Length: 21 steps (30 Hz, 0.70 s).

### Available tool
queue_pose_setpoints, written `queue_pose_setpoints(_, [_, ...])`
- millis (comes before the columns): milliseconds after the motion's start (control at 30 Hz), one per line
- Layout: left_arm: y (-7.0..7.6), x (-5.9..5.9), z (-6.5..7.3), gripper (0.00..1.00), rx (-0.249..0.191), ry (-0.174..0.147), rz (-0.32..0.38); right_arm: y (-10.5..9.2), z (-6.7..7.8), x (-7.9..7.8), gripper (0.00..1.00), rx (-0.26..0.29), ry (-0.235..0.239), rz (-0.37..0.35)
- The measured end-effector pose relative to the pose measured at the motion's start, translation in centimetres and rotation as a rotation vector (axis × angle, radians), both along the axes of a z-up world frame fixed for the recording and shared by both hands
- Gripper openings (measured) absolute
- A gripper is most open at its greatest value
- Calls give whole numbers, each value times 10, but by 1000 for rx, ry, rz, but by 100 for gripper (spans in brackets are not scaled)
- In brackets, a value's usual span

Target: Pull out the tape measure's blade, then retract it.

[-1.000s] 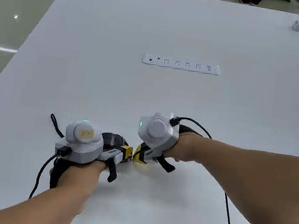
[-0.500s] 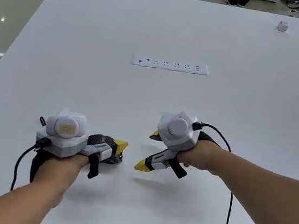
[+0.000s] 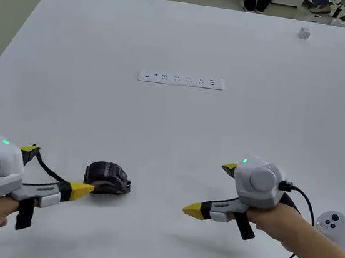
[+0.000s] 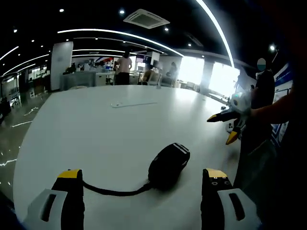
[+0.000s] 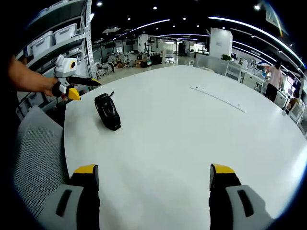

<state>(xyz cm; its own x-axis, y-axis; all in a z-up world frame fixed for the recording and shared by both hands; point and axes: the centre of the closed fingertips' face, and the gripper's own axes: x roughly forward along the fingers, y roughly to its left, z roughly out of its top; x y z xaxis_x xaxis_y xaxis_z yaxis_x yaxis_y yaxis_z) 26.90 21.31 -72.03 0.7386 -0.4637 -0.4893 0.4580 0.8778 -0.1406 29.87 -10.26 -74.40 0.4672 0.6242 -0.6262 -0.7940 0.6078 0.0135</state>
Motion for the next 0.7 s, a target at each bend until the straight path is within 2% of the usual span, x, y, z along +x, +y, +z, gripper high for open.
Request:
queue_pose_setpoints(67, [10,-9,-1,100,-17,5,12,-16,4,-6,100,13,-10,-30])
queue_pose_setpoints(133, [20,-16,-1,100,-24,-5,29,-30,6,-13,100,27,-13,-49])
queue_pose_setpoints(233, [30,-26,-1,100,-36,-21,36,-47,7,-25,100,18,-17,-60])
queue_pose_setpoints(300, [35,-35,-7,100,-4,-4,13,-60,7,-32,100,-8,-14,-78])
queue_pose_setpoints(333, [39,-40,-8,100,14,-6,-1,-67,8,-36,100,-15,-19,-85])
queue_pose_setpoints(367, [41,-42,-7,100,2,-6,-2,-73,9,-38,100,-24,-22,-92])
queue_pose_setpoints(433, [45,-48,-5,100,-29,16,2,-89,9,-42,100,-37,-24,-118])
queue_pose_setpoints(533, [50,-55,-4,100,-16,35,3,-109,10,-45,100,-49,-24,-163])
queue_pose_setpoints(600, [53,-58,-1,100,-13,35,8,-121,11,-49,100,-44,-20,-188])
queue_pose_setpoints(700, [50,-62,0,100,-20,43,-3,-133,11,-56,100,-35,-18,-218])
